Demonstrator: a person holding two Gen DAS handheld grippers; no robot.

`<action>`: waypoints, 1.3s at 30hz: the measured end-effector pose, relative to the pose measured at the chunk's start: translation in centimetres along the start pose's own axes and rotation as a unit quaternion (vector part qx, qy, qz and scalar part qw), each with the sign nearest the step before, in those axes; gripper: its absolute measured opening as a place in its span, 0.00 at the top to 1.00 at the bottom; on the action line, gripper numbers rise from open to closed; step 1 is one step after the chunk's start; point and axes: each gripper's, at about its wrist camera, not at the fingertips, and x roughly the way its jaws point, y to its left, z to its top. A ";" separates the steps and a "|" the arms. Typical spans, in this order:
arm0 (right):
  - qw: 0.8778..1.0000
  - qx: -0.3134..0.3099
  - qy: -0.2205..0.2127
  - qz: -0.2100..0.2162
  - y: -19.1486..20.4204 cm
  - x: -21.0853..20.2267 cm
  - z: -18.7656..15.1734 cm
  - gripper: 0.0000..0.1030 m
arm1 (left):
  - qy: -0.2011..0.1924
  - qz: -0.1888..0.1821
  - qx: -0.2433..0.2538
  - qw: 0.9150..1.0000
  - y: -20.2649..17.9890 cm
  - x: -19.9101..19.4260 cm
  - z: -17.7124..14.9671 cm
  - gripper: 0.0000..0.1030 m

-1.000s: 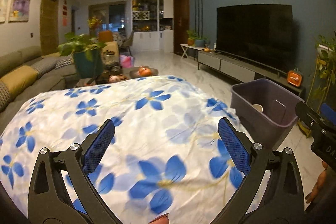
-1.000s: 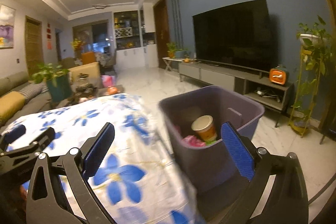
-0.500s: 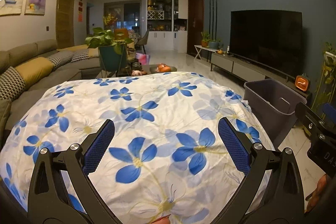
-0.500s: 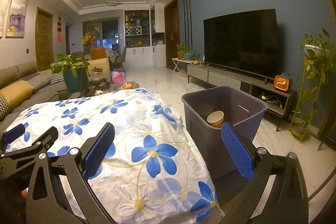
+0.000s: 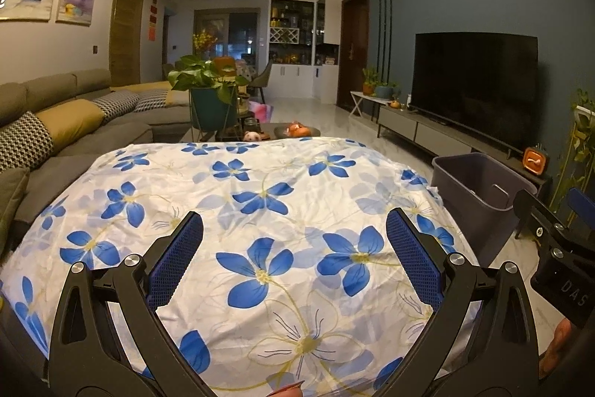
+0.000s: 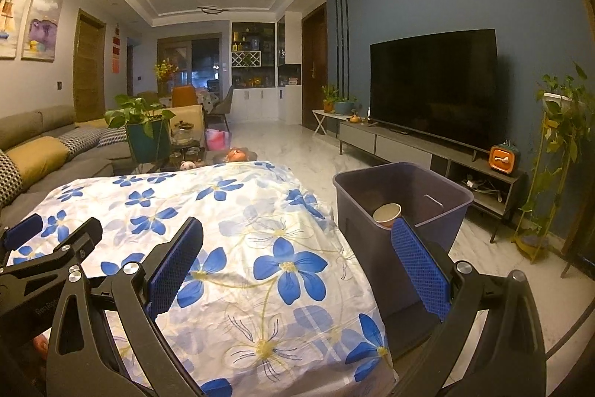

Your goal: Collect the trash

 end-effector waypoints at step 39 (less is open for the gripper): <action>1.000 0.002 -0.005 0.001 -0.1 -0.5 0.0 0.05 | -0.008 0.000 -0.003 1.000 0.0 -1.1 0.5 0.06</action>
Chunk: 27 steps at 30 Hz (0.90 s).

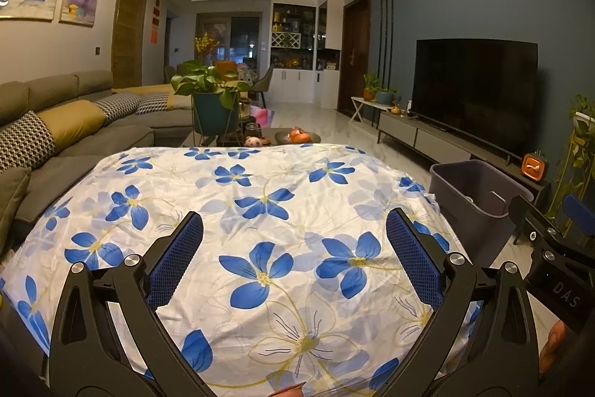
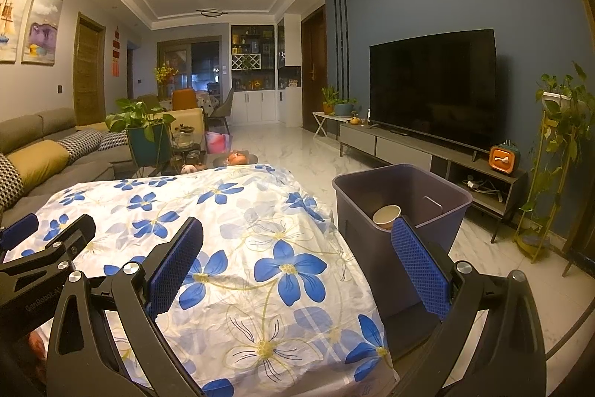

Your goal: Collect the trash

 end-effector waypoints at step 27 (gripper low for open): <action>1.000 0.000 -0.003 0.005 0.5 0.2 0.7 0.05 | -0.003 0.005 0.000 1.000 -0.1 -0.3 0.3 0.06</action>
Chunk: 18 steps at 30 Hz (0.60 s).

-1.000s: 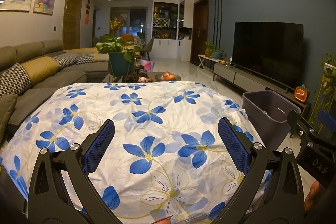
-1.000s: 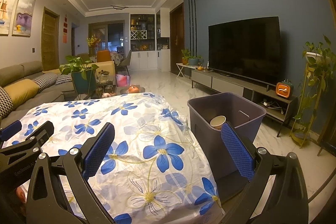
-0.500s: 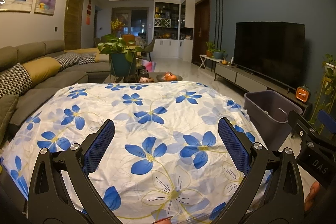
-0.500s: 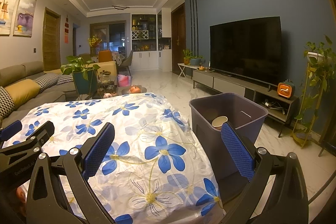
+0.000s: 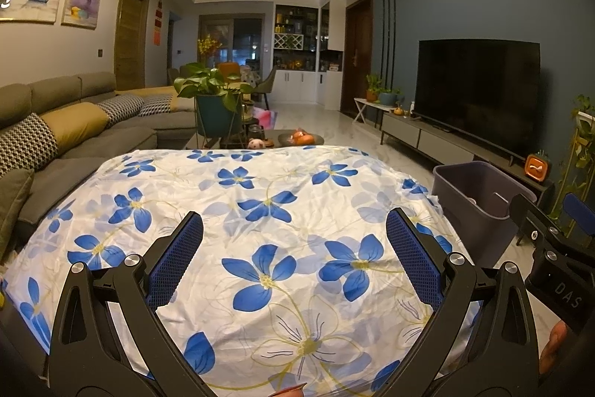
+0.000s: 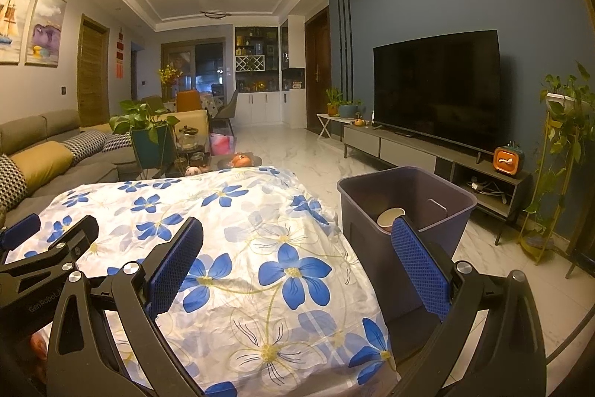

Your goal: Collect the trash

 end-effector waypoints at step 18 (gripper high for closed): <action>1.000 0.001 0.001 0.001 -0.1 0.0 -0.1 0.05 | 0.000 -0.002 -0.001 1.000 0.0 0.0 0.0 0.06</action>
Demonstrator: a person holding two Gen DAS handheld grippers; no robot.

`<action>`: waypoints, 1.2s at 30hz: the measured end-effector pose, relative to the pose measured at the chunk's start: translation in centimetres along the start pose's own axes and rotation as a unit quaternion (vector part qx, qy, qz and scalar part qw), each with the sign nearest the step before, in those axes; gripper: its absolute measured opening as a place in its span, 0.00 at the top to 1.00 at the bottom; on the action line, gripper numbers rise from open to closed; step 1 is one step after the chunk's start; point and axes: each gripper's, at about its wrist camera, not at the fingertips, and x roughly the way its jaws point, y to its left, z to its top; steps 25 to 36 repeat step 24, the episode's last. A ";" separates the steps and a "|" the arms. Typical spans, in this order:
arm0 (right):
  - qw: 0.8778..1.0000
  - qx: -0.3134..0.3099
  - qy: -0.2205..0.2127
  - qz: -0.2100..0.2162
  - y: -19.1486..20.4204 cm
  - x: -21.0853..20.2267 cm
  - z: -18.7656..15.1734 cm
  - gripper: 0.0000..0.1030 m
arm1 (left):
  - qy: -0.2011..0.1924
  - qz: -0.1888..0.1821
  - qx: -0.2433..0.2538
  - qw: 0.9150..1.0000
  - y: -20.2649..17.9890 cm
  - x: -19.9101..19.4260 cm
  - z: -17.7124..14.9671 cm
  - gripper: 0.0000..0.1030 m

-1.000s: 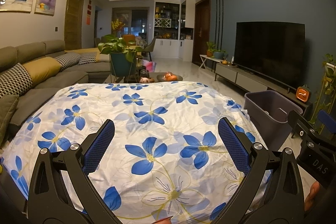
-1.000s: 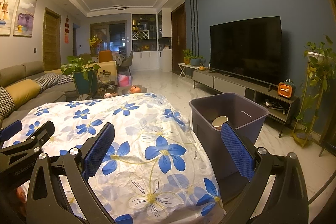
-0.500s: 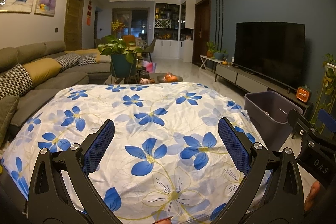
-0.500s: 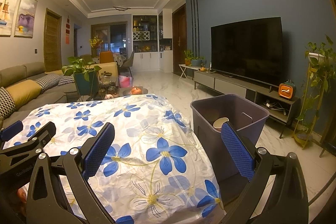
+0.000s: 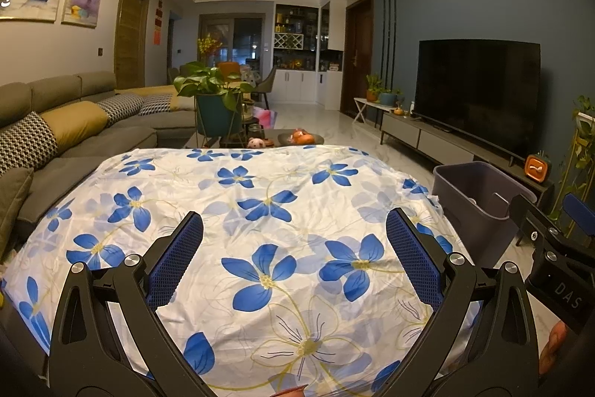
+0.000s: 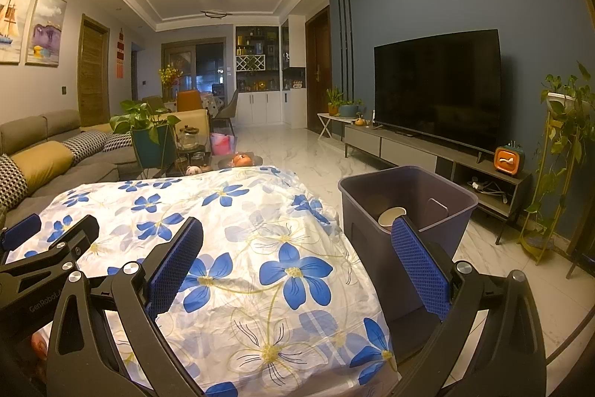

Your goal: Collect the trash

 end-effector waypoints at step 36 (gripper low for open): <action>1.000 0.005 0.004 0.002 0.1 0.3 -0.1 0.05 | -0.007 0.011 0.029 0.999 -0.4 0.6 -0.8 0.06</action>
